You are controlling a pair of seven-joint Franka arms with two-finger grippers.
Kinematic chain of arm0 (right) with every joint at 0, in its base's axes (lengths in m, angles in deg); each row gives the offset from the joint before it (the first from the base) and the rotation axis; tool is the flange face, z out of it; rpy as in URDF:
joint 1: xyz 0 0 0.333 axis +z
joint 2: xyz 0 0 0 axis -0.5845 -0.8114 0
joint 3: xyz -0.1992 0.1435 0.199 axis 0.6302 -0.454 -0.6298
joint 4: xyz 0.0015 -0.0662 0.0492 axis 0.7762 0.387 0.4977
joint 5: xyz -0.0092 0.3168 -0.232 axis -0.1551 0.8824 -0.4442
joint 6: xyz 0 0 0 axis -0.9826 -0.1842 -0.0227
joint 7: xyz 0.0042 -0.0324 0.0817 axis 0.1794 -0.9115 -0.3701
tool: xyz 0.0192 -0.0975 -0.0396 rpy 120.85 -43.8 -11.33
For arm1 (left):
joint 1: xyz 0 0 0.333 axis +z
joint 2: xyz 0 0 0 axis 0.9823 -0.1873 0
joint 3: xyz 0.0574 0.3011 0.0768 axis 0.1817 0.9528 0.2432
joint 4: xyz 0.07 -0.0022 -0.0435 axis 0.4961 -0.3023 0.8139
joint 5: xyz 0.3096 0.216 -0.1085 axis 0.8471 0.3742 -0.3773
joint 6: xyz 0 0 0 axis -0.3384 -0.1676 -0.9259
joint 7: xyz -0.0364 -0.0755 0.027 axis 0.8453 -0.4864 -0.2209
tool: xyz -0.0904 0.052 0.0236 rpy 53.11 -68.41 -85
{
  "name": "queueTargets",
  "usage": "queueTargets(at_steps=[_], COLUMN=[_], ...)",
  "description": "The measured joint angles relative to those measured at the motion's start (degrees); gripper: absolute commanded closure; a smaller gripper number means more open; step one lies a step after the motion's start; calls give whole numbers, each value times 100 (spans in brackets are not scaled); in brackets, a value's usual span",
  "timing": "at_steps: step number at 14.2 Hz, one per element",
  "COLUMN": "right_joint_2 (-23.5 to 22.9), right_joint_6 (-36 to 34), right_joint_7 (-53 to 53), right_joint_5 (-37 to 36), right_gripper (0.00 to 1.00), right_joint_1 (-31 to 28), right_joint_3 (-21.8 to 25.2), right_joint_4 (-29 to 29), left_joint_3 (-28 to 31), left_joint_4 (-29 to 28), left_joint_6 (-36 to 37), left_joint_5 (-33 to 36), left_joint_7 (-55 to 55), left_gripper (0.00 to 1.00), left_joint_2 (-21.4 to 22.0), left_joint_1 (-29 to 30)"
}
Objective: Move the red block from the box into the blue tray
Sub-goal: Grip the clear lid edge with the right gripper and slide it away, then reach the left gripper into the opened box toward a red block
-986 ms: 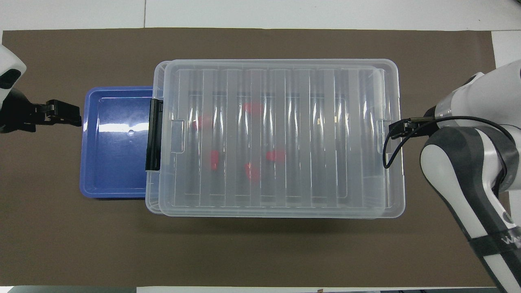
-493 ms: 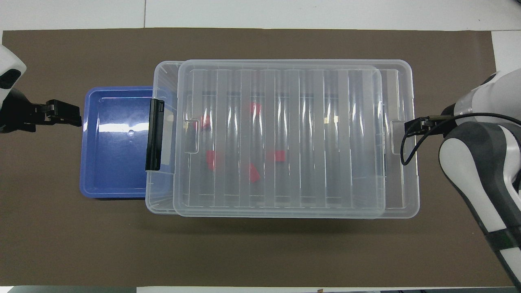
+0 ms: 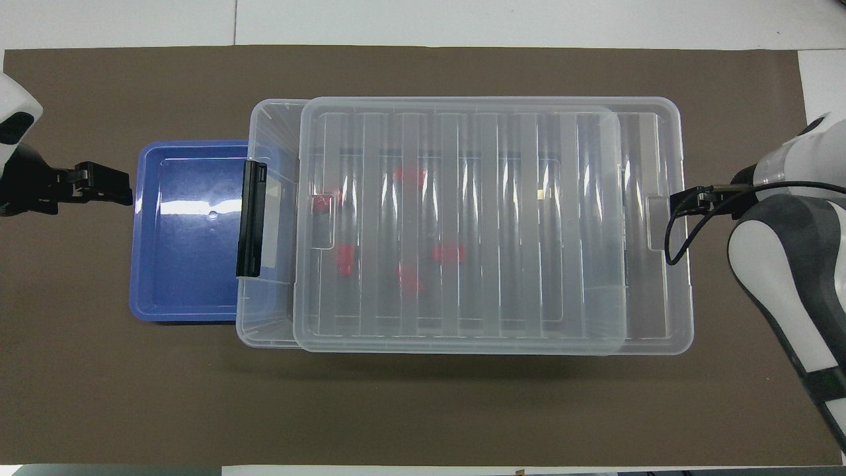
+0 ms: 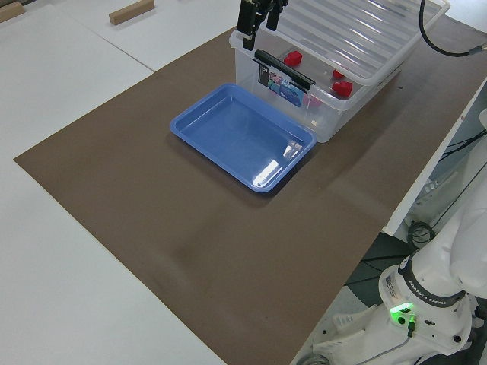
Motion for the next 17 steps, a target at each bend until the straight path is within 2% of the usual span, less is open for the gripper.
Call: queueTargets(at_steps=[10,14,17], right_joint_2=[0,0,0], right_joint_6=[7,33,171], right_joint_7=[-327,-477,-647], right_joint_5=[-4,-14,-84], right_gripper=[0,0,0], right_joint_1=[-284,-404,-545], right_joint_3=[2,5,9], right_joint_4=[1,6,21], left_joint_3=[-145,-162,-175], left_joint_4=[-1,-64,-338], left_joint_6=[-53,-226,-550], left_joint_5=[-10,-15,-23], left_joint_7=[0,4,179], left_gripper=[0,0,0], left_joint_2=[0,1,-1], left_joint_1=[-97,-362,-764])
